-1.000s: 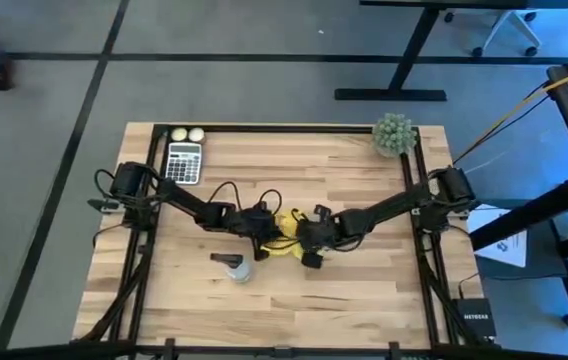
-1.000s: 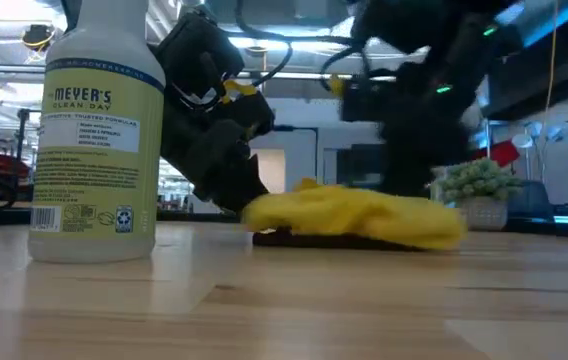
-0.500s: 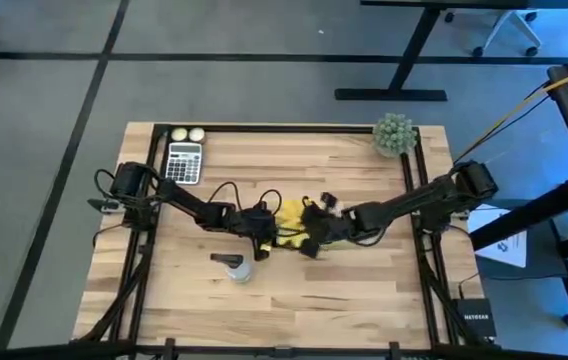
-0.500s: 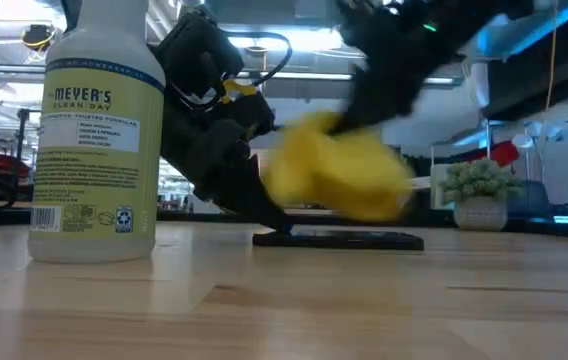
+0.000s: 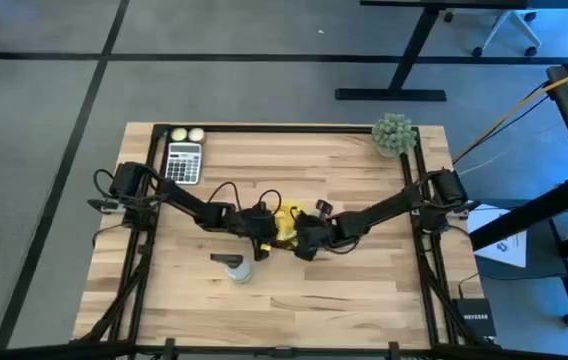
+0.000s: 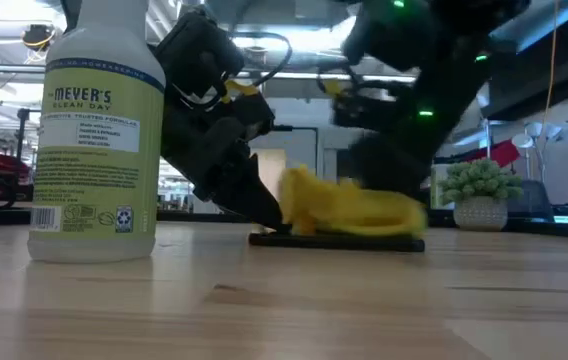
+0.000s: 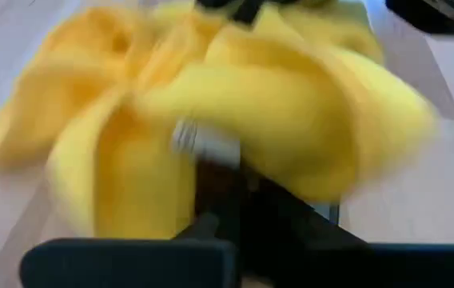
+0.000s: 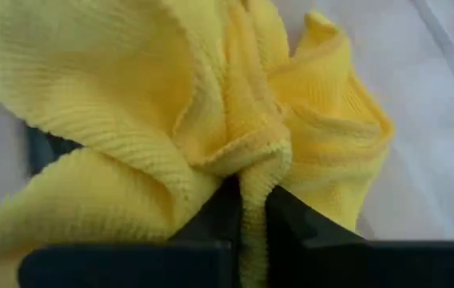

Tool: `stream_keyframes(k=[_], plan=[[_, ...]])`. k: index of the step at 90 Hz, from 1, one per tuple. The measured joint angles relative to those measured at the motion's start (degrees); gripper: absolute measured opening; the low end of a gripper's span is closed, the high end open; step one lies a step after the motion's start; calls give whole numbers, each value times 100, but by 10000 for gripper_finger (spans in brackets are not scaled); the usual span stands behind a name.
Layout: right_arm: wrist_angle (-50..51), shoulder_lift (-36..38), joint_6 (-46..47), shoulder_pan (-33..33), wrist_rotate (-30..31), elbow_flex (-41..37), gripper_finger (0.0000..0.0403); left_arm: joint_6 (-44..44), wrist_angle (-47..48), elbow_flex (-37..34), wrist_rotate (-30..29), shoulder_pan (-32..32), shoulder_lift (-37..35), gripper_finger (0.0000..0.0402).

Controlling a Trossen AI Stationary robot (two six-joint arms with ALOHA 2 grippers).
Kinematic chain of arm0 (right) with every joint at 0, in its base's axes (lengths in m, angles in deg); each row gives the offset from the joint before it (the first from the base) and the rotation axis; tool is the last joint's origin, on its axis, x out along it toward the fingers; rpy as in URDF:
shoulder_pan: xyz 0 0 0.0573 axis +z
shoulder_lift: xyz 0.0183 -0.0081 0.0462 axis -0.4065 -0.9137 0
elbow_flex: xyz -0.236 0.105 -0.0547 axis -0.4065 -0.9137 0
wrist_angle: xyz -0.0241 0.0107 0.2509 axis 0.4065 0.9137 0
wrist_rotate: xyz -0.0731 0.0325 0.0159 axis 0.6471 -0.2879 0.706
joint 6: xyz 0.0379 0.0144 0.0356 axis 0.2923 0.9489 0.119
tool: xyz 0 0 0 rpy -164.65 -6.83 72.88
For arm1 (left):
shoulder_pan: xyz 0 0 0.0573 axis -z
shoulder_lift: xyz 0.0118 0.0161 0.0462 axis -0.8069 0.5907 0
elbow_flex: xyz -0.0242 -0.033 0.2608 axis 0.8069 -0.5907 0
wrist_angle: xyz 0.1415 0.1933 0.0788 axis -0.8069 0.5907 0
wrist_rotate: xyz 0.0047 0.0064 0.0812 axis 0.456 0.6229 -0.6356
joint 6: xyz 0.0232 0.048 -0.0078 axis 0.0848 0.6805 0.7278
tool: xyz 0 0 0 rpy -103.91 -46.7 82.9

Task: Apply microfiber cloth
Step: Wipe the front of the cellphone with a microfiber cloth

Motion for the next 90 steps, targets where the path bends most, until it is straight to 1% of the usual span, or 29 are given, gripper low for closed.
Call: stream_keyframes(k=[15, 20, 24, 29, 37, 43, 51, 54, 65, 73, 78, 83, 90], plan=[[1590, 371, 269, 343, -78, -22, 14, -30, 52, 2, 5, -7, -2, 15], [1868, 521, 369, 409, -160, -46, 14, -34, 53, 2, -2, -7, -4, 15], [1858, 691, 437, 426, -197, -48, 14, -36, 44, 2, -15, -7, -4, 15], [1599, 881, 514, 425, -95, 20, 14, -40, 29, 0, -13, -7, -2, 15], [608, 1090, 395, 417, 307, 74, 14, -41, -1, -7, -20, -7, -2, 15], [-199, 1081, 67, 413, 521, 81, 14, -41, -1, -7, -16, -7, -2, 15], [-878, 862, -192, 352, 491, 46, 14, -41, 5, -4, -20, -7, -2, 15], [-986, 743, -221, 332, 378, 15, 14, -42, 5, -4, -16, -7, -2, 15], [-843, 294, -131, 332, -123, -36, 14, -47, 5, -4, -18, -7, -2, 15], [-675, 234, -51, 332, -169, -2, 14, -45, 3, -4, -20, -7, -2, 15], [-733, 230, 32, 321, -40, -17, 14, -45, -5, 0, -20, -7, 0, 15], [-1058, 232, 13, 299, 152, -47, 14, -44, -10, 0, -20, -7, 0, 15], [-2025, 235, -222, 263, 85, -44, 14, -45, -13, 0, -24, -7, 0, 15]])
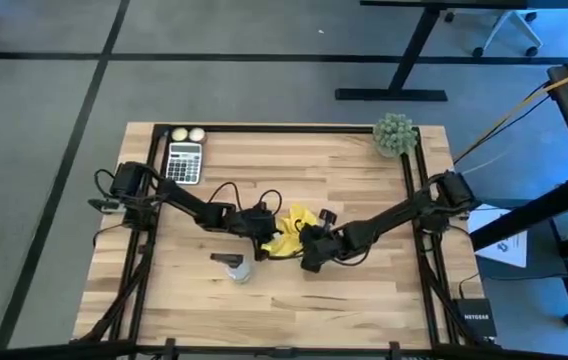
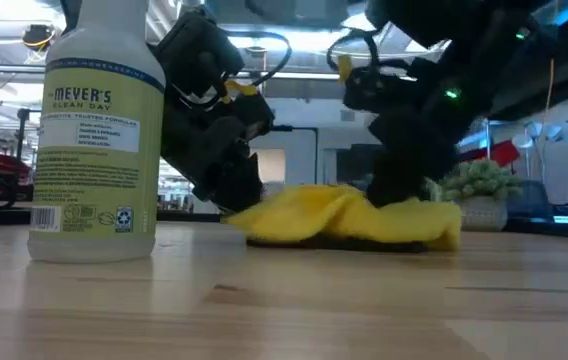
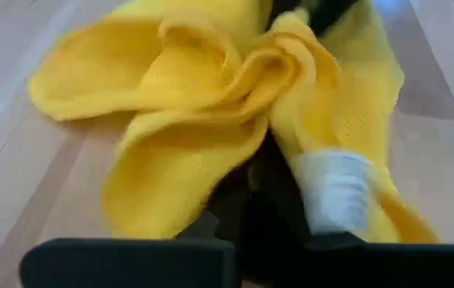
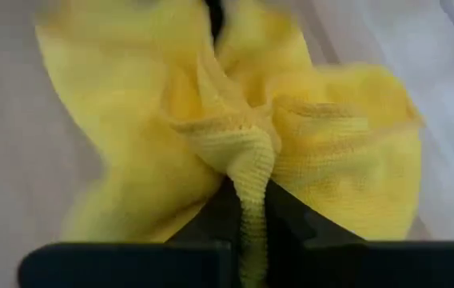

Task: Apply microfiber cloth
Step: Wipe the front of the cellphone with a microfiber cloth

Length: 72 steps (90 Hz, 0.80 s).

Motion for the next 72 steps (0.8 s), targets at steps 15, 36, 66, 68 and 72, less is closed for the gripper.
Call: stream_keyframes(k=[15, 36, 66, 68, 72], plan=[[-133, -277, -273, 1, -1183, 26, 14, -15, 0, -2, 3, 0, 0, 15], [450, -112, -62, -64, -212, -6, 14, -17, -24, -7, -17, -2, 2, 15], [623, -338, -151, -225, -1184, 72, 14, -3, -55, 9, 21, 5, 4, 15], [778, -312, -146, -226, -1071, 74, 14, 3, -80, 11, 20, 9, 4, 15], [977, -244, -135, -238, -813, 62, 14, -2, -104, 11, 26, 4, 4, 15]])
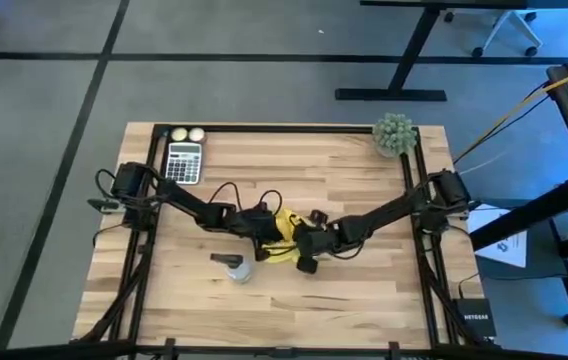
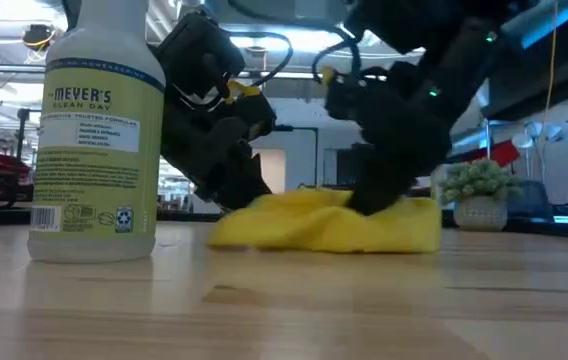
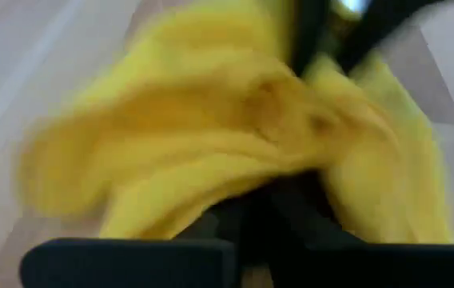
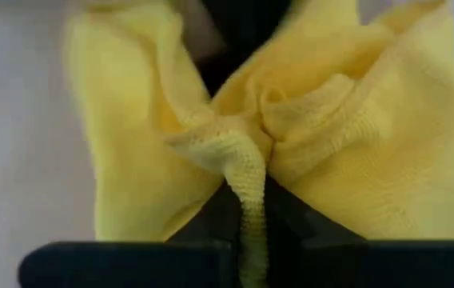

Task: Apply microfiber cloth
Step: Wipe the front of the cellphone with a microfiber cloth

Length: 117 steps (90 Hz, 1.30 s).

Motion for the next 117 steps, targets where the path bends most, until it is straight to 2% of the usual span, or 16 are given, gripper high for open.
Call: stream_keyframes(k=[5, 13, 19, 25, 36, 49, 61, 73, 88, 97, 109, 117], plan=[[-82, 61, 3, -55, 405, -34, 14, 2, -2, -1, -9, -2, 0, 15], [-763, 53, -45, -240, 817, -79, 14, 2, 67, -22, -22, 0, 0, 15], [-1406, 6, -125, -368, 683, -64, 14, 2, 89, -20, -13, -4, 0, 15], [-1518, -69, -174, -444, 131, -40, 14, -2, 98, -17, -20, -2, 0, 15], [-622, -158, -191, -436, -383, 22, 14, 23, 65, -7, -5, 0, -2, 15], [1190, 87, 213, -322, 136, -29, 14, 26, 63, -4, 9, 0, -7, 15], [2926, 659, 701, -253, 569, -112, 14, 24, 116, -15, 7, 4, -7, 15], [4019, 1444, 1383, -253, 828, -59, 14, 26, 114, -15, -5, 5, -7, 15], [3958, 2105, 1606, -255, 1334, -53, 14, 26, 87, -15, -2, 7, -11, 15], [4153, 2210, 1572, -315, 1521, -55, 14, 26, 90, -17, -2, 23, -77, 15], [5054, 2286, 2041, -500, 1517, -51, 15, 200, 227, -29, -17, 141, -310, 15], [5698, 2273, 2474, -601, 1374, -53, 30, 331, 412, -6, -28, 236, -529, 15]])
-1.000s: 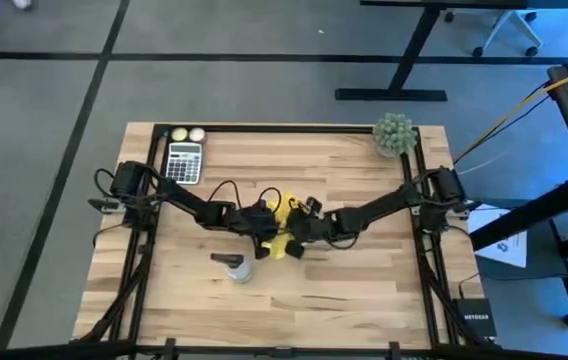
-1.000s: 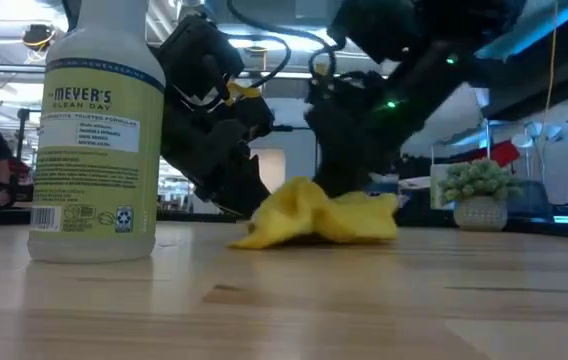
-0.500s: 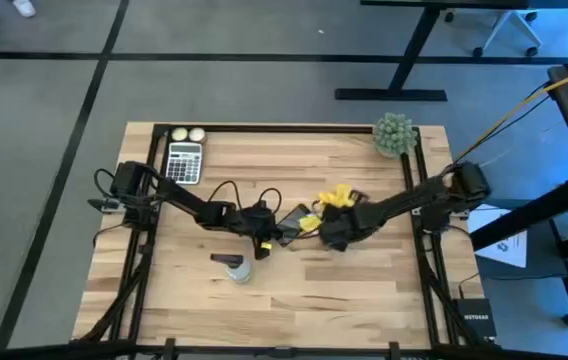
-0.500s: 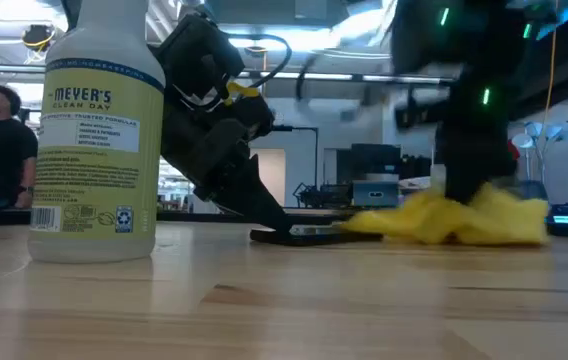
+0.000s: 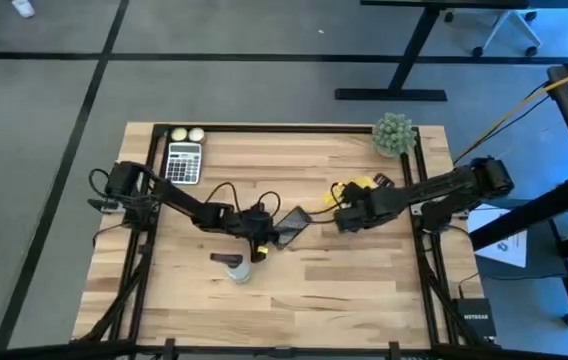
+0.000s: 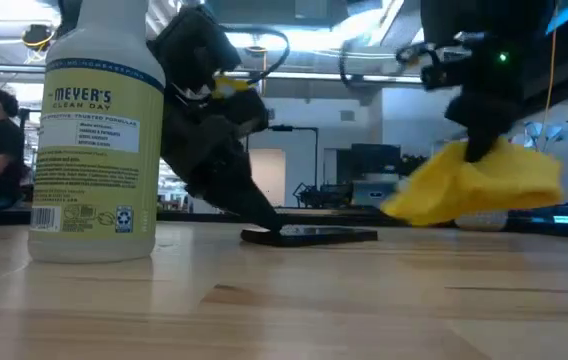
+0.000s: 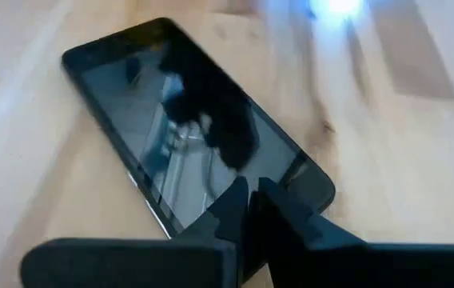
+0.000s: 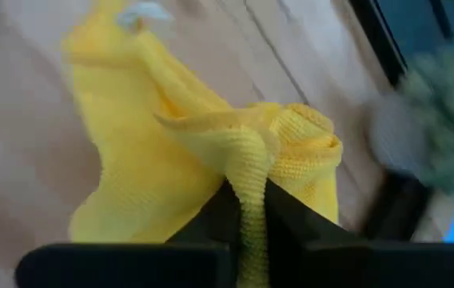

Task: Apply microfiber cloth
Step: Wipe the front of the cellphone with a microfiber cloth, then spray the back of the cellphone using the spray bottle

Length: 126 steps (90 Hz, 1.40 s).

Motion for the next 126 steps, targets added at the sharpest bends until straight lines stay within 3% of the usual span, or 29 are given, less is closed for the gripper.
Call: stream_keyframes(k=[14, 34, 41, 49, 56, 64, 73, 82, 97, 126], plan=[[438, 39, 183, -1, -326, 0, 99, 170, 171, 106, -181, 65, -491, 15], [354, 158, 39, 5, -909, 134, 211, 209, 1164, 185, -662, 88, -1151, 15], [-34, 178, -204, 3, -906, 297, 238, 211, 1563, 185, -767, 87, -1237, 15], [-1165, 180, -952, -107, -964, 364, 257, 216, 1955, 177, -775, 85, -1234, 15], [-2869, 183, -1663, -407, -1498, 184, 265, 216, 2100, 185, -669, 93, -1196, 15], [-5064, 3, -2180, -891, -2855, -241, 265, 216, 2195, 183, -168, 98, -1038, 15], [-6377, -410, -2190, -1372, -3752, -549, 261, 216, 2153, 181, 422, 147, -867, 15], [-6640, -866, -1962, -1643, -3809, -688, 258, 210, 2130, 183, 767, 228, -658, 15], [-6737, -1593, -1866, -1666, -4167, -729, 258, 304, 1722, 184, 782, 273, -359, 15], [-7075, -1942, -1883, -1538, -4516, -693, 257, 224, 1053, 201, 626, 67, 20, 15]])
